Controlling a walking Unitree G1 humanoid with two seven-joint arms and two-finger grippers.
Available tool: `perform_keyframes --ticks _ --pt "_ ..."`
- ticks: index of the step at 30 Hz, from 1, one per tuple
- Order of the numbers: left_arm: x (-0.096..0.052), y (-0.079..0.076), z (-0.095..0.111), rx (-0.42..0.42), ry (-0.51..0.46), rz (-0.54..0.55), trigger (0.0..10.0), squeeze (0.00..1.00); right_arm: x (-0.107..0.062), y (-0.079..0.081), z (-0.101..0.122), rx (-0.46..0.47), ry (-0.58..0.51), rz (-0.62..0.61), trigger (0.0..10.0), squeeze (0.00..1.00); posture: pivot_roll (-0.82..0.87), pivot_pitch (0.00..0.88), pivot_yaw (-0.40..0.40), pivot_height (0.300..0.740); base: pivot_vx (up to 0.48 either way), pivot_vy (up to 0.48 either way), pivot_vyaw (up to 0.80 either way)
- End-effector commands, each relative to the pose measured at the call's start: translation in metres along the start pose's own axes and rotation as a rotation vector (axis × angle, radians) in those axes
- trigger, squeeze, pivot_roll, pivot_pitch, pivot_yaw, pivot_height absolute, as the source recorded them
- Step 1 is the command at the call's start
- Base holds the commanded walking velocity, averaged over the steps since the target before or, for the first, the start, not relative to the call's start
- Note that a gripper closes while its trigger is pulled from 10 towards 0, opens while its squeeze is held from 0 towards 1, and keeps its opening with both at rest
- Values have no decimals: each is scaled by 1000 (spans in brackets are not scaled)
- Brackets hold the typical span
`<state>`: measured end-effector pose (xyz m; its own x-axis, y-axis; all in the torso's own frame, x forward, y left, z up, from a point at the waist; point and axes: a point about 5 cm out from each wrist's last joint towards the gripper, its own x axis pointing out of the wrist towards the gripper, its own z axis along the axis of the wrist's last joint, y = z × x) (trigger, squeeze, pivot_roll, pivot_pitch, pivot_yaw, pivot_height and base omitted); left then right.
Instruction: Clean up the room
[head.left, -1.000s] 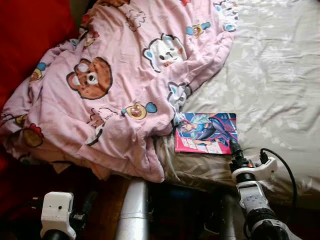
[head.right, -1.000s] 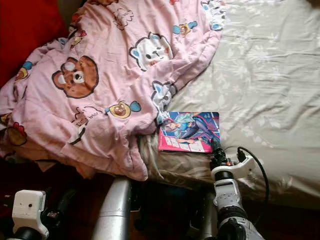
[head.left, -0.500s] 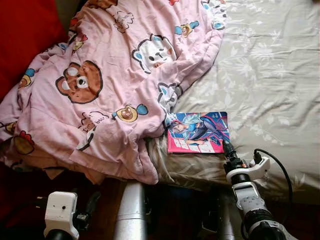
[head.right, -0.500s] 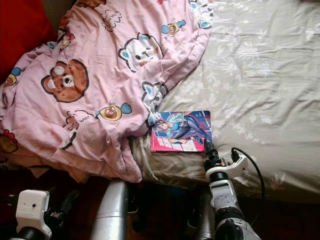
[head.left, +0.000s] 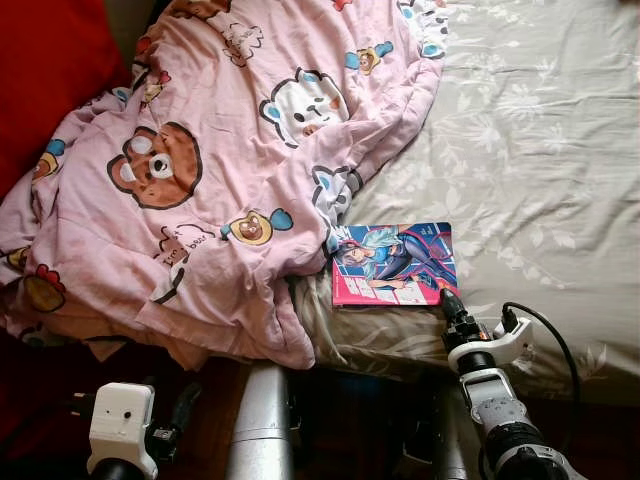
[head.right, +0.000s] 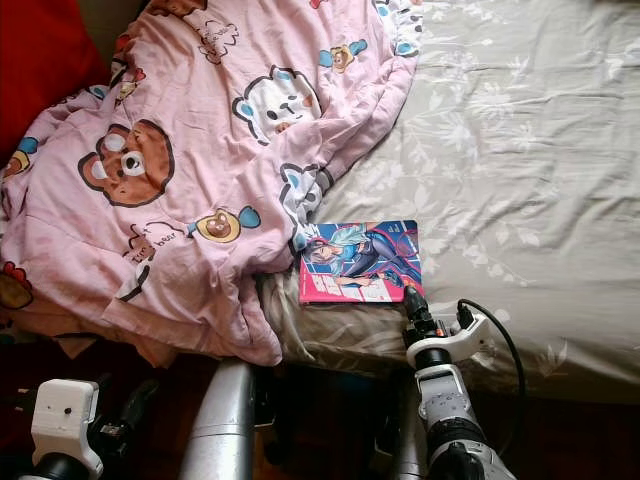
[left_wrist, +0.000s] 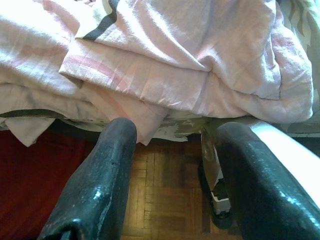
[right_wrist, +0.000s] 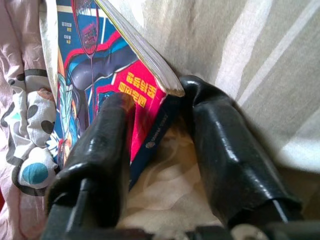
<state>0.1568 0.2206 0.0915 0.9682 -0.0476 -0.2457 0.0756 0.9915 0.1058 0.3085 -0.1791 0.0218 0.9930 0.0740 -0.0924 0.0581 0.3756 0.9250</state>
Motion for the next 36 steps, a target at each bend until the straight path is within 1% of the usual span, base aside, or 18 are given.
perform_keyframes --ticks 1,11,16,18,19,20,21,24,26,27,28,30,31,32,33,34,35,36 --pt "-5 3 -9 26 50 8 10000 0 -17 -16 -42 65 161 -88 0 0 263 464 180 607 0 0 0" --pt "-4 2 -10 24 51 7 10000 0 -17 -17 -35 54 131 -88 0 0 255 458 179 607 0 0 0" --pt "5 1 -13 23 47 17 10000 0 -9 -12 -20 19 51 -84 0 0 231 434 166 607 0 0 0" --pt "13 2 -12 17 31 24 10000 0 -1 -3 -7 -45 -26 -62 0 0 211 410 153 607 0 0 0" --pt "13 2 -12 17 31 24 10000 0 -1 -3 -7 -45 -26 -62 0 0 211 410 153 607 0 0 0" --pt "20 2 -12 13 21 27 10000 0 4 6 0 -66 -69 -20 0 0 192 384 142 607 0 0 0" --pt "24 1 -12 9 12 30 10000 0 8 14 4 -88 -101 25 0 0 187 378 140 607 0 0 0" --pt "40 -3 -10 -3 -14 27 10000 0 16 37 14 -92 -180 150 0 0 151 333 123 607 0 0 0" --pt "58 -9 -7 -19 -49 23 10000 0 16 61 18 -135 -224 248 0 0 116 285 108 607 0 0 0" --pt "58 -9 -7 -19 -49 23 10000 0 16 61 18 -135 -224 248 0 0 116 285 108 607 0 0 0" --pt "64 -10 -7 -23 -59 23 10000 0 17 66 20 -151 -240 261 0 0 104 266 101 607 0 0 0" --pt "73 -12 -6 -31 -72 28 10000 0 16 73 27 -170 -277 264 0 0 91 249 92 607 0 0 0" --pt "78 -12 -6 -36 -78 35 10000 0 14 78 30 -249 -288 264 4745 0 75 226 80 607 0 0 0" --pt "83 -11 -7 -51 -79 49 10000 0 13 80 34 -300 -307 253 10000 0 60 209 69 607 0 0 0" --pt "84 -11 -8 -70 -80 61 10000 0 11 80 36 -302 -318 244 10000 0 56 203 65 607 0 0 0" --pt "87 -9 -9 -102 -81 83 10000 0 9 80 41 -332 -328 225 10000 0 48 195 58 607 0 0 0" --pt "87 -9 -9 -102 -81 83 10000 0 9 80 41 -332 -328 225 10000 0 48 195 58 607 0 0 0" --pt "90 -9 -10 -113 -83 92 10000 0 7 81 43 -365 -328 217 10000 0 34 187 46 607 0 0 0"
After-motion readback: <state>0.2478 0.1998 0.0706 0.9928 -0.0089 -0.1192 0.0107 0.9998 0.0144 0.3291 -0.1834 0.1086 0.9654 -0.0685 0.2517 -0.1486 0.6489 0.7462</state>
